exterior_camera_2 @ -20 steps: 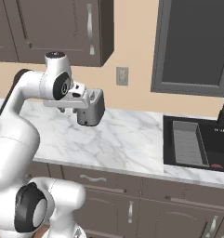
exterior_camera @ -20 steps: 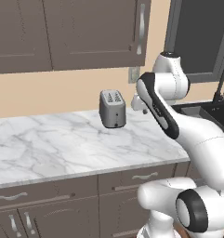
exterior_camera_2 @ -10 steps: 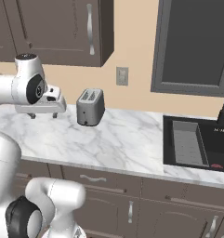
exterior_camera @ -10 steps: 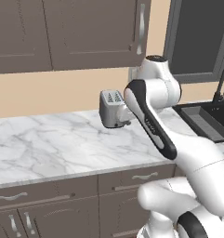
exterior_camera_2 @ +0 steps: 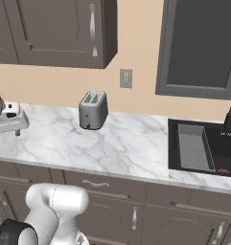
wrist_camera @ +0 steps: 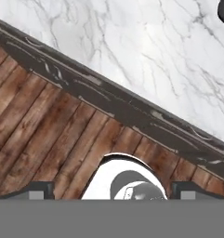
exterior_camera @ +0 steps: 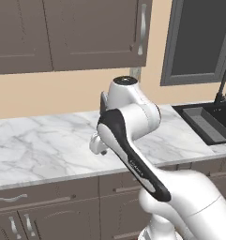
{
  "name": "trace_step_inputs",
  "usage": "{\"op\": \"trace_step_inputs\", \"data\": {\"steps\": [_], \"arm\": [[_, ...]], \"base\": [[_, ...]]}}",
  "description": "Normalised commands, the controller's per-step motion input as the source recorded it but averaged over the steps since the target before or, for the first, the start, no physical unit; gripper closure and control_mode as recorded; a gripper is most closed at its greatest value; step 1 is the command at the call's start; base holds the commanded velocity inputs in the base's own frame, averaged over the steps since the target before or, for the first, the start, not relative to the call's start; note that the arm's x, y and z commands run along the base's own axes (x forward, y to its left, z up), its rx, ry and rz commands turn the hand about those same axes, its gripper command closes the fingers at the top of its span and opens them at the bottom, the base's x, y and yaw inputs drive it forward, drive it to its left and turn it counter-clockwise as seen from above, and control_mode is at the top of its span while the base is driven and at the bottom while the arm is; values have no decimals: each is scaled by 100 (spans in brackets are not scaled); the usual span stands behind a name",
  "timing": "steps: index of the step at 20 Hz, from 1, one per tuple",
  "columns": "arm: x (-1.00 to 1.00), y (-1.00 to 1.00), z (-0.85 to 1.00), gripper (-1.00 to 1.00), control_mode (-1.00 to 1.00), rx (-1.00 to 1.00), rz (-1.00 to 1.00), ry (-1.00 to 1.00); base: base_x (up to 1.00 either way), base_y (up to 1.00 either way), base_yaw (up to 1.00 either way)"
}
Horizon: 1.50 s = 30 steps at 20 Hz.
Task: Take the pizza cutter from the drawer on the left and place it on the dining counter for cutting.
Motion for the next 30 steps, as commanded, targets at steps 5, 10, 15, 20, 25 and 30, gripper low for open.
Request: {"op": "trace_step_inputs", "data": {"steps": [5, 10, 15, 20, 25, 30], "arm": [[-28, 100, -35, -100, -100, -7, 24, 5], [0, 85, -29, -100, -100, -8, 14, 1], [0, 66, -41, -100, -100, -7, 12, 0], [-3, 74, -27, -100, -100, -12, 8, -4], [-8, 77, -6, -100, -100, -17, 1, -6], [-28, 70, -3, -100, -100, -19, 0, -8]], "base": [[0, 0, 0], [0, 0, 0], [0, 0, 0], [0, 0, 0], [0, 0, 0], [0, 0, 0]]}}
